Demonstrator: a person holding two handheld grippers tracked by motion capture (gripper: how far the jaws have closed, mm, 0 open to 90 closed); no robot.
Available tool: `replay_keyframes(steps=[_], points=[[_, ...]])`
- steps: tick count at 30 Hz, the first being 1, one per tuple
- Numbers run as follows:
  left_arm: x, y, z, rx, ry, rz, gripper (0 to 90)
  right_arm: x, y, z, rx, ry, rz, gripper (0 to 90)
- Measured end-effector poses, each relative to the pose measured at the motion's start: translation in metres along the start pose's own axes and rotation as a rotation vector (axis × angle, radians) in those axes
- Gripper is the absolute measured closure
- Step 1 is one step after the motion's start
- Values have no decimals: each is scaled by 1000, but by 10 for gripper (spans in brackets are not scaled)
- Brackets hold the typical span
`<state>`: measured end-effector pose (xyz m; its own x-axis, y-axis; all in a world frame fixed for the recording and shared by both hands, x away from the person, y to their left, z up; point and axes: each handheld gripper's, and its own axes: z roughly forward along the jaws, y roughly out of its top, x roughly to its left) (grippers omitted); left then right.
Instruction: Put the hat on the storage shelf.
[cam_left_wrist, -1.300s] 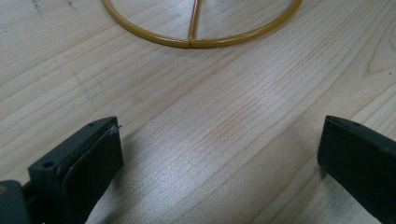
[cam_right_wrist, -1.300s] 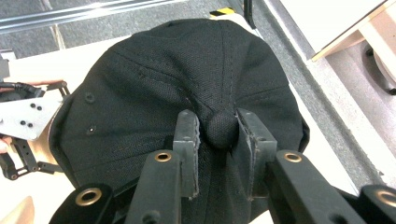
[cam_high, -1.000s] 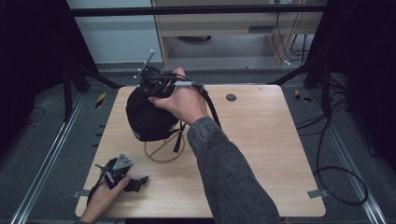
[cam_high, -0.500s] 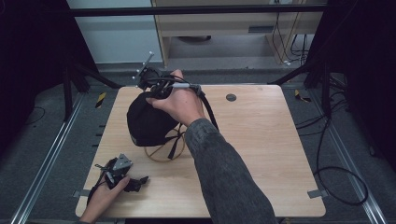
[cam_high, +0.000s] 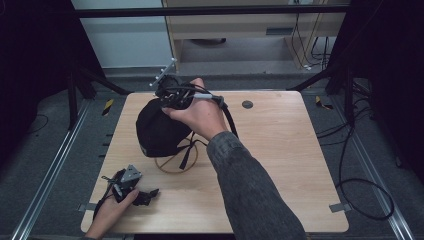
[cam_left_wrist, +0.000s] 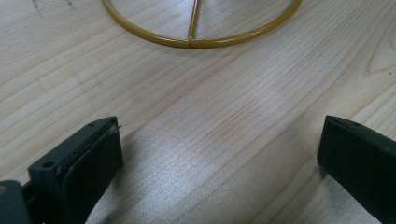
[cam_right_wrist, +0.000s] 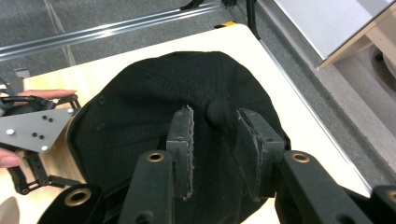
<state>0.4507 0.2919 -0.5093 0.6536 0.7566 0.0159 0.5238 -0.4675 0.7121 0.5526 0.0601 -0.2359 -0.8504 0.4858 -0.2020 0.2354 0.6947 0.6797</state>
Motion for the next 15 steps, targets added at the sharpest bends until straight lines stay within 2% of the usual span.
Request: replay_keyframes(steps=[3,10,15], points=[[0,0,0,0,-1,0,0,0,-6,-8,-30,0,3,675],[0,0,0,0,0,0,0,-2,-17,-20,-60,-15,19,676],[0,0,0,0,0,0,0,-1,-32,-34,-89,-27,30,665]])
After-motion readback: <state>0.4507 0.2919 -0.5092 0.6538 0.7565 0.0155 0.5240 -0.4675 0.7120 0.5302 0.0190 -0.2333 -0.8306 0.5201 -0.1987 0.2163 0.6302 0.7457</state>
